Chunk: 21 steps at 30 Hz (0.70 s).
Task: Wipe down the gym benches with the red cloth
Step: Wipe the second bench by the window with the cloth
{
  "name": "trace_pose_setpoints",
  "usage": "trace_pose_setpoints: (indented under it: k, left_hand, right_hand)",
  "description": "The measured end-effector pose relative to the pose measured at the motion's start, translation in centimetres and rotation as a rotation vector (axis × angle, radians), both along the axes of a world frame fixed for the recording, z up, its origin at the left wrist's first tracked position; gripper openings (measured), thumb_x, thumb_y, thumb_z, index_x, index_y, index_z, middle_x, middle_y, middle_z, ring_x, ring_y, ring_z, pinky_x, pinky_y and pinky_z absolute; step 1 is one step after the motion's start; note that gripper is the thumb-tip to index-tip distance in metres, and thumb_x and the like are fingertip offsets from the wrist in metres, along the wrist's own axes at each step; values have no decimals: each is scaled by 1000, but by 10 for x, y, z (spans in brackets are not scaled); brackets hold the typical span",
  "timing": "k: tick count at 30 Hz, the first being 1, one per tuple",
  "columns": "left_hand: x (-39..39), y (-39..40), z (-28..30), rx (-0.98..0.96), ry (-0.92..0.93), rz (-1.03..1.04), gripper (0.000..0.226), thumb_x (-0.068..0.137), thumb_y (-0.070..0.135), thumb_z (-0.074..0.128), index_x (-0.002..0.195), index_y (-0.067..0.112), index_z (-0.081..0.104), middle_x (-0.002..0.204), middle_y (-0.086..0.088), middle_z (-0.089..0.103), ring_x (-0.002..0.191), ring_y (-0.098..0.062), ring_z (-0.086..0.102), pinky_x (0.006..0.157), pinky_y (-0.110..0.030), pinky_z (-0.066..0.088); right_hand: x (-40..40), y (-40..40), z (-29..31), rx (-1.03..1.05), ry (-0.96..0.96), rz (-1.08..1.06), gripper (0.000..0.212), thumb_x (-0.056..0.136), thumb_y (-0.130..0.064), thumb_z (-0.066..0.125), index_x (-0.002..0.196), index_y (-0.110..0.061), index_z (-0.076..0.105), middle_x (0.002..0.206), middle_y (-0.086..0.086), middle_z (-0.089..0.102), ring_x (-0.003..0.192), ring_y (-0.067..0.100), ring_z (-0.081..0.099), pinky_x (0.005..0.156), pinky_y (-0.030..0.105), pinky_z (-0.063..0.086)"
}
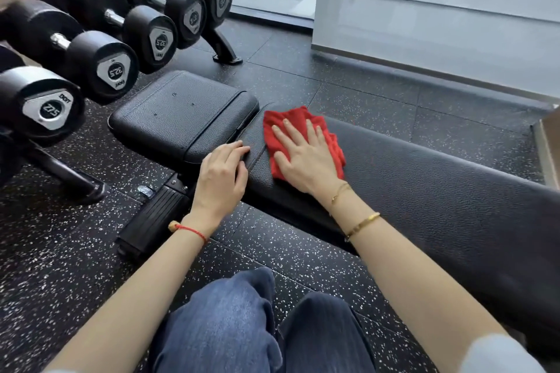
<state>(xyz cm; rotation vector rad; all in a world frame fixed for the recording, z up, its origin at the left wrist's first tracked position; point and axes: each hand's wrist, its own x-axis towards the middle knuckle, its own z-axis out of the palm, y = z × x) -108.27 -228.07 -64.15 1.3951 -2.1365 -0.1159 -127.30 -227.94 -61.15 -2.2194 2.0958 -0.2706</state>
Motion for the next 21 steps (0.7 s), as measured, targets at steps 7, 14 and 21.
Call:
trace_pose_setpoints:
  k: [7,14,21]
  left_hand:
    - [7,4,4,34,-39,-29,36,94,16,52,127,6,62,136,-10,59,128,-28,52,109,-46,40]
    - [8,2,6,78,-14,-48,35,94,18,56,126,6,61,135,-10,59,128,-27,51,109,-47,41]
    - [9,2,9,70,-21,-51,42,91,30,46,122,7,63,131,-9,61,124,-27,54,106,-44,43]
  right_hand:
    - [-27,48,-8,-57,-13,72,59,96,-49,39,152,-39,26,162,-12,20,151,30,10,123,42,-1]
    - [-32,-11,4,28,11,-162,58,99,-49,30,155,-36,18,165,-6,9,151,36,3,122,47,-4]
    - [12,35,-4,-30,-2,103,62,95,-51,37,154,-36,23,163,-8,16,151,33,6,123,44,-4]
